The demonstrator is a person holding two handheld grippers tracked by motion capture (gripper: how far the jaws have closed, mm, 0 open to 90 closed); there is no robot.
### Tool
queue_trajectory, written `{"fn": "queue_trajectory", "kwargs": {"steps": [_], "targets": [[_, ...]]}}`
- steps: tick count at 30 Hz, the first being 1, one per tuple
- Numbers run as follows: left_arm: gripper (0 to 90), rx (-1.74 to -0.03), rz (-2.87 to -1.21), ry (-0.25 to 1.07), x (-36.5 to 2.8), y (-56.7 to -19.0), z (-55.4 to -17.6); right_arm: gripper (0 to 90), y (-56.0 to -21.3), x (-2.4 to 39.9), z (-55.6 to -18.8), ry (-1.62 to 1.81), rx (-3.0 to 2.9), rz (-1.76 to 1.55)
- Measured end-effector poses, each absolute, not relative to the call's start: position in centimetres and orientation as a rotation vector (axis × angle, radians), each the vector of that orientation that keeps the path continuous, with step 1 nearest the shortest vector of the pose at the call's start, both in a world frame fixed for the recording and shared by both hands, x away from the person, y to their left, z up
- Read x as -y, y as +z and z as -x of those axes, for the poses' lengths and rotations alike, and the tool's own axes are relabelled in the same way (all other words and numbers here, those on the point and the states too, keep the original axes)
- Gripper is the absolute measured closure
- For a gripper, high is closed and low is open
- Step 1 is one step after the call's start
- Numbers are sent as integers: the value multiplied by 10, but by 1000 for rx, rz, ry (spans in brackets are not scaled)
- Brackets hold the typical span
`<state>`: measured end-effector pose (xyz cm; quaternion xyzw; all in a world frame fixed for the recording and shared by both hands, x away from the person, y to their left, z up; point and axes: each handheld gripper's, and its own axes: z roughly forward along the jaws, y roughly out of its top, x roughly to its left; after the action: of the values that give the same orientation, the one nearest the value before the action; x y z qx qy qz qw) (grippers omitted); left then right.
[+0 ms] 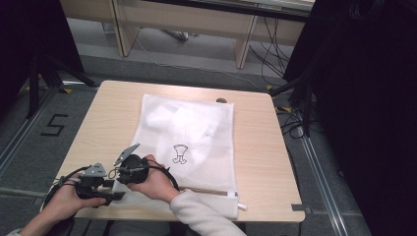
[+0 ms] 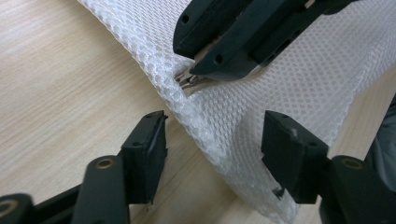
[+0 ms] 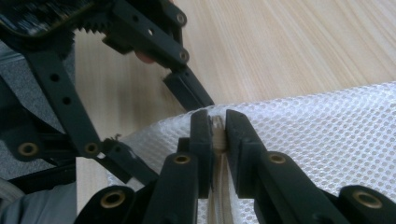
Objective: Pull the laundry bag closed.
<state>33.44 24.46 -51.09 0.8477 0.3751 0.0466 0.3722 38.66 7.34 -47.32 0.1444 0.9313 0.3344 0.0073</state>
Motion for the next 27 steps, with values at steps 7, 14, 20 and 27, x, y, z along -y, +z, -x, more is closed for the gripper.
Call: {"fn": "queue_trajectory", "kwargs": {"steps": [7,14,20,27], "targets": [[489,-976,-2146,65,-242,-511,-338,821,-465,-72,-386,1069,-2909,-440],[658,-987,-2102,18,-242,-509,-340,821,-462,-70,-386,1079,-2895,-425],[796,-1039,-2058,-7,-244,-507,-340,821,-460,-66,-385,1082,-2898,-438],[852,-1074,-2038,-24,-244,-504,-340,822,-462,-60,-384,1047,-2915,-445]]}}
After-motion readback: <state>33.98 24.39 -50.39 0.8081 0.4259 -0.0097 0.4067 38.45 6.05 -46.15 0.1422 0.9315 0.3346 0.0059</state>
